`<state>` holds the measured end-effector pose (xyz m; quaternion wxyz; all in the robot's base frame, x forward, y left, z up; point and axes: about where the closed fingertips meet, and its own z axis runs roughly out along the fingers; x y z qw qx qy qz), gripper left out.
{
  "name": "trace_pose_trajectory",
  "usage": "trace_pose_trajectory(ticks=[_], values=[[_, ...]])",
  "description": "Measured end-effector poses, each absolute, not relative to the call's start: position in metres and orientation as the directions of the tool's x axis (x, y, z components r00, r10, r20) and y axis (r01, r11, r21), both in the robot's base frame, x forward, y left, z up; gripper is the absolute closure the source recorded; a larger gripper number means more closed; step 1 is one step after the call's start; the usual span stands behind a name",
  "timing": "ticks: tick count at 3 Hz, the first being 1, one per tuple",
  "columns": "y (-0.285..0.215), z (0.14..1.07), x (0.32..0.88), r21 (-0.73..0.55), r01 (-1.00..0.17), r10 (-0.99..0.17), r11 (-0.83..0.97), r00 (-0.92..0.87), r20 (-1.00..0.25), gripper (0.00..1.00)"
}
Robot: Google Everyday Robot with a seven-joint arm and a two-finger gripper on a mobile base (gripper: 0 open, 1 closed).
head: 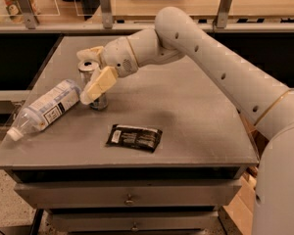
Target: Move redbull can near blue plastic bottle
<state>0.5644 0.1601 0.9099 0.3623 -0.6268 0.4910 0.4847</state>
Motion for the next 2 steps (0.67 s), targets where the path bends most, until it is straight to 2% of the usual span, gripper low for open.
trace_pose_trajectory(ticks=[1,2], values=[[0.143,0.923,0.569,0.017,-0.965,-0.322,-0.262,0.07,-0.944,0.0],[0.104,0.933,0.574,0.0,-0.977,-0.346,-0.212,0.075,-0.935,0.0]])
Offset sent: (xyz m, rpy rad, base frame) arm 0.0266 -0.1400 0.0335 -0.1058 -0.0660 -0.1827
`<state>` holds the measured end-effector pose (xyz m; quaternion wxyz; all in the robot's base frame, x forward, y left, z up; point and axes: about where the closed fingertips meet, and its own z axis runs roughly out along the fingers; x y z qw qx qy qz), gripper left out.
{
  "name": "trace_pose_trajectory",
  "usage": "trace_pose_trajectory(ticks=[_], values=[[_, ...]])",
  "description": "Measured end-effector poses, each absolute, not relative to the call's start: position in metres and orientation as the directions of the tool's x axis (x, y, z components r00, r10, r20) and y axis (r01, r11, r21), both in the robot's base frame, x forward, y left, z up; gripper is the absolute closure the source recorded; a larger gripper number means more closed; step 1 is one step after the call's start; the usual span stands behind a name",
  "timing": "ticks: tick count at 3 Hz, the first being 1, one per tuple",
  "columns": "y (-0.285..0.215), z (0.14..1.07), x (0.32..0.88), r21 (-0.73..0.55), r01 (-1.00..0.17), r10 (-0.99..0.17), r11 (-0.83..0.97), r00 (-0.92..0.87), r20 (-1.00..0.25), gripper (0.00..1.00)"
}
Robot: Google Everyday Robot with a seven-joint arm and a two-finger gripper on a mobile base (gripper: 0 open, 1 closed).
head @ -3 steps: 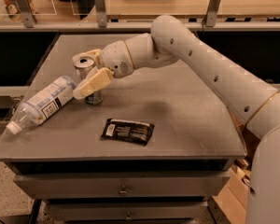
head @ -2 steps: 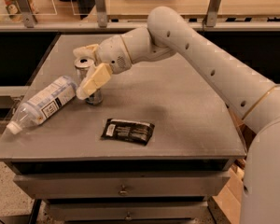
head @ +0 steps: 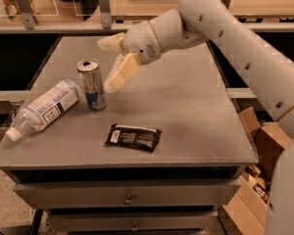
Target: Move redbull can near blue plastic bottle
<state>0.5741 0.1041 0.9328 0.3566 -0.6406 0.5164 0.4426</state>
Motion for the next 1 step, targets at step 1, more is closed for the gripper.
trace_pose_trajectory(ticks=[1], values=[[0.0969,0.9325,0.5754,0.001,-0.98,-0.348,-0.2,0.07,-0.935,0.0]])
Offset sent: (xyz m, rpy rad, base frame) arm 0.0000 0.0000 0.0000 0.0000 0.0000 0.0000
